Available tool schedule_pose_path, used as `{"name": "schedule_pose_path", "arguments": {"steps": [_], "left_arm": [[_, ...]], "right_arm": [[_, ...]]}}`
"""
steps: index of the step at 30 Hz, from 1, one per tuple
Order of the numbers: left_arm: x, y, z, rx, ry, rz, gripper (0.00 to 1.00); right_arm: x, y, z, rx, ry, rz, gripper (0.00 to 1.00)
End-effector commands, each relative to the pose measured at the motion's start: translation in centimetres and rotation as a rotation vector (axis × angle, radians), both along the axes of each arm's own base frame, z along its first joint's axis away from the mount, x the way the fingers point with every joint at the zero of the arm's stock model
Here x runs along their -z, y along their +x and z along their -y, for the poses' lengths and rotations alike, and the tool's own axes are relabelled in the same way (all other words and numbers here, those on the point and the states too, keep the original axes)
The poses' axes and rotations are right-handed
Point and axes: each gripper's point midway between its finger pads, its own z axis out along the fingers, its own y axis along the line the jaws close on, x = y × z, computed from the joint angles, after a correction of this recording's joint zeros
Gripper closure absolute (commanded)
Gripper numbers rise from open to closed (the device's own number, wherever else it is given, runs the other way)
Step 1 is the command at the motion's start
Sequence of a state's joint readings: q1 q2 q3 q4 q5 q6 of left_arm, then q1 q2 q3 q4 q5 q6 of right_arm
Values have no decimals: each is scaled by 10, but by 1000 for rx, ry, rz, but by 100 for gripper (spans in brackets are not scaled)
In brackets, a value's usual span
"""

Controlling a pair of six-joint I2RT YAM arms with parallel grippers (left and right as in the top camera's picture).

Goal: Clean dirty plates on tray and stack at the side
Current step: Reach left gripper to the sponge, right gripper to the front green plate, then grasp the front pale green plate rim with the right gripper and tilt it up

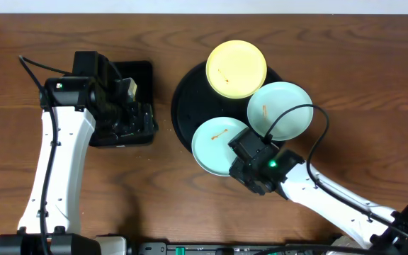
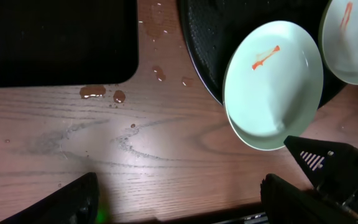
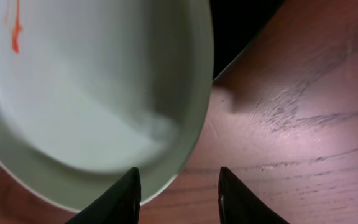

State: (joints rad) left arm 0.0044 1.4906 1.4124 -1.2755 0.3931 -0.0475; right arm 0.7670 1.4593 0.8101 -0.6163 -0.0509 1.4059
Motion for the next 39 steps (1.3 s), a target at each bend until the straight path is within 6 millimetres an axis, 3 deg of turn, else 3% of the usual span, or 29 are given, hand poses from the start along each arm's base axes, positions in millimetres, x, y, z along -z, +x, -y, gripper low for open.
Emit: {"name": "schedule_pose_path", "arguments": {"steps": [1, 13, 16, 20, 22, 30, 34, 39], "left_arm": [[2, -2, 0, 14, 7, -5, 17], [2, -2, -1, 14, 7, -4, 17], [2, -2, -1, 14, 7, -5, 17], [2, -2, 0, 14, 7, -5, 17], [2, -2, -1, 14, 7, -5, 17], [2, -2, 0, 14, 7, -5, 17], [2, -2, -1, 14, 7, -5, 17], [3, -2, -2, 12, 18, -4, 17]], "right_arm": [[3, 7, 12, 89, -59, 42, 63], [3, 13, 7, 148, -28, 56, 59], [10, 12, 7, 145, -39, 37, 55], [21, 10, 9, 144, -67, 11, 58], [26, 9, 8, 143, -74, 4, 61], [23, 15, 3, 143, -48, 25, 97], [9, 27, -1, 98, -30, 106, 99], [-35, 52, 7, -50, -99, 336, 99]]}}
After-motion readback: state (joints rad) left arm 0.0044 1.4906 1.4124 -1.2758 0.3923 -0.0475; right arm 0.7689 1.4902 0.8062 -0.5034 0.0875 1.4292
